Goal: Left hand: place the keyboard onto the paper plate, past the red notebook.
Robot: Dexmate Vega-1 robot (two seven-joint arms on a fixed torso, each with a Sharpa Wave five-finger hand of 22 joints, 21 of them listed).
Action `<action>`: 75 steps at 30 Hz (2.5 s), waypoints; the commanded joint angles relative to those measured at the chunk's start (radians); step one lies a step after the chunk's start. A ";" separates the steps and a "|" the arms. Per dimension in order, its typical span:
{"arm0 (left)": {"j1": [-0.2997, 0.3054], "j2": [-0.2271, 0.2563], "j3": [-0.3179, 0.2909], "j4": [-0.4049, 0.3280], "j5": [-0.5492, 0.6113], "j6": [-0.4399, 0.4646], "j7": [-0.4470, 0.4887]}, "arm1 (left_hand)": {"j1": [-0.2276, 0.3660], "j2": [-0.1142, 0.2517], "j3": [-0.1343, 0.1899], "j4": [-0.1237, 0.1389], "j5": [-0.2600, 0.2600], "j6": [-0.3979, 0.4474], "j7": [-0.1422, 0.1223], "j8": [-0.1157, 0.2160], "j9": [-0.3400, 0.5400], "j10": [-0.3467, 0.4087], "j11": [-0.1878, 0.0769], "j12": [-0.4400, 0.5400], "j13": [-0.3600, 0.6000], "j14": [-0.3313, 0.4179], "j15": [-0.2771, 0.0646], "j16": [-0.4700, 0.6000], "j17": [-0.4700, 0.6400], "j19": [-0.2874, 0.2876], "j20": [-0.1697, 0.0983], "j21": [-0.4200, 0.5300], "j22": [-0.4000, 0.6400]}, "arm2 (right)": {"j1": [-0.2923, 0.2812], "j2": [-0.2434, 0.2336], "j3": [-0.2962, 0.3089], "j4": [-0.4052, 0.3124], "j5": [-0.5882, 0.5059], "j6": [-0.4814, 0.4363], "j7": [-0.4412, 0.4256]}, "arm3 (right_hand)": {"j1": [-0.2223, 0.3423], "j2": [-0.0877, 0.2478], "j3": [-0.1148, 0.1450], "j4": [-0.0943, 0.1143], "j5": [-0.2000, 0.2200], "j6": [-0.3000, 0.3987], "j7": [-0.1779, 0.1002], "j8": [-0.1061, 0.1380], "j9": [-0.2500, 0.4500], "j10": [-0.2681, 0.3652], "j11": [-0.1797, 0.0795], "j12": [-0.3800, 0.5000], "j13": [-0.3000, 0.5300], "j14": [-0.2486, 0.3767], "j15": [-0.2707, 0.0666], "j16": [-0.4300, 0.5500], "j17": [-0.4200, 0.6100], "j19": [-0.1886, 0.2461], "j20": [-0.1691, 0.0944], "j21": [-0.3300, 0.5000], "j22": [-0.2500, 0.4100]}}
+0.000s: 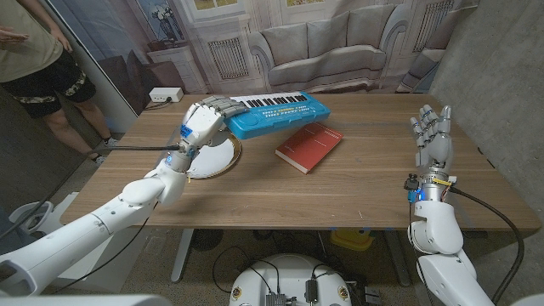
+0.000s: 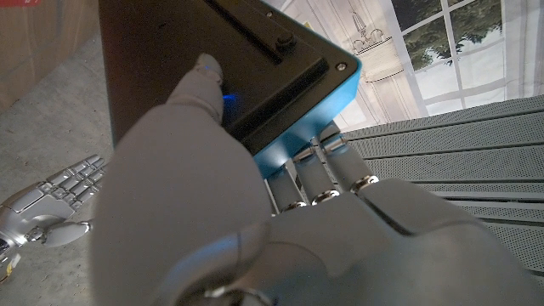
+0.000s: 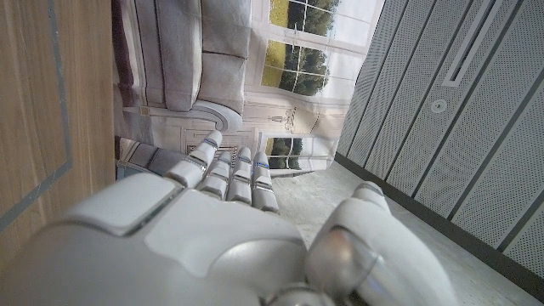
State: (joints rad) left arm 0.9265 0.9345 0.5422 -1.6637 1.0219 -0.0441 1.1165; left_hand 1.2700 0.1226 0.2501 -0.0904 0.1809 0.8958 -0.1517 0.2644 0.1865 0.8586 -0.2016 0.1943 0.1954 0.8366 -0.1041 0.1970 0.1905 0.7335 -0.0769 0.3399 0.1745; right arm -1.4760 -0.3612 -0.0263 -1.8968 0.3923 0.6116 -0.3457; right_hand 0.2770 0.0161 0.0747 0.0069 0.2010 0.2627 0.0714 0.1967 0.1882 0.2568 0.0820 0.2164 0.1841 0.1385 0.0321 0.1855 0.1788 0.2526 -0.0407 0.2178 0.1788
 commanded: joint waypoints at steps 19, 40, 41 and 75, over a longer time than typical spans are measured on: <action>0.218 0.081 -0.137 -0.156 -0.080 0.182 0.001 | 0.002 0.007 0.027 0.011 0.004 0.022 0.031 -0.012 0.002 -0.001 -0.002 -0.003 0.002 0.005 -0.117 -0.004 0.000 0.005 -0.071 -0.007 0.005 | 0.007 -0.032 0.007 -0.001 0.017 -0.014 0.010 | 0.001 0.011 -0.004 -0.002 0.001 0.009 0.001 0.002 0.005 0.009 0.003 -0.002 0.003 0.010 0.003 0.001 0.004 0.012 -0.004 -0.005 0.005; 0.393 0.069 -0.224 -0.284 -0.090 0.346 -0.031 | 0.000 0.006 0.031 0.011 0.003 0.021 0.026 -0.019 0.003 -0.003 -0.002 -0.004 0.002 0.002 -0.117 -0.005 0.000 -0.001 -0.068 -0.013 0.005 | 0.044 -0.078 0.009 0.050 0.091 -0.019 0.076 | 0.002 0.012 -0.006 -0.004 0.001 0.009 0.001 0.002 0.005 0.010 0.001 -0.002 0.003 0.010 0.002 0.000 0.004 0.012 -0.005 -0.007 0.005; 0.400 0.069 -0.228 -0.290 -0.090 0.352 -0.032 | 0.000 0.006 0.032 0.011 0.003 0.020 0.024 -0.020 0.003 -0.003 -0.002 -0.004 0.002 0.002 -0.117 -0.005 0.000 0.001 -0.069 -0.013 0.005 | 0.044 -0.079 0.010 0.052 0.092 -0.018 0.077 | 0.002 0.012 -0.007 -0.004 0.001 0.009 0.001 0.002 0.005 0.010 0.001 -0.002 0.003 0.010 0.003 0.000 0.004 0.013 -0.005 -0.007 0.005; 0.656 -0.017 -0.378 -0.398 -0.091 0.488 0.001 | -0.005 0.005 0.038 0.013 0.003 0.023 0.021 -0.025 0.004 -0.004 -0.002 -0.004 0.003 -0.004 -0.116 -0.005 0.000 -0.004 -0.068 -0.020 0.006 | 0.056 -0.106 0.017 0.059 0.110 -0.039 0.078 | 0.002 0.015 -0.009 -0.005 0.002 0.009 0.000 0.002 0.005 0.010 -0.002 -0.002 0.003 0.011 0.001 0.000 0.004 0.015 -0.004 -0.010 0.005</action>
State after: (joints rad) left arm 1.4991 0.9614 0.2099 -2.0356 0.9243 0.4119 1.0998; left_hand 1.2699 0.1224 0.2585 -0.0987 0.1809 0.9032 -0.1439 0.2412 0.1888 0.8547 -0.2055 0.1944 0.1954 0.8288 -0.1040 0.1926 0.1905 0.7297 -0.0731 0.3215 0.1795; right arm -1.4180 -0.4625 -0.0122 -1.8372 0.5027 0.5719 -0.2659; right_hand 0.2771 0.0241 0.0690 0.0012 0.2009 0.2626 0.0714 0.1967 0.1881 0.2622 0.0874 0.2164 0.1840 0.1385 0.0322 0.1855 0.1788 0.2633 -0.0409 0.2128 0.1788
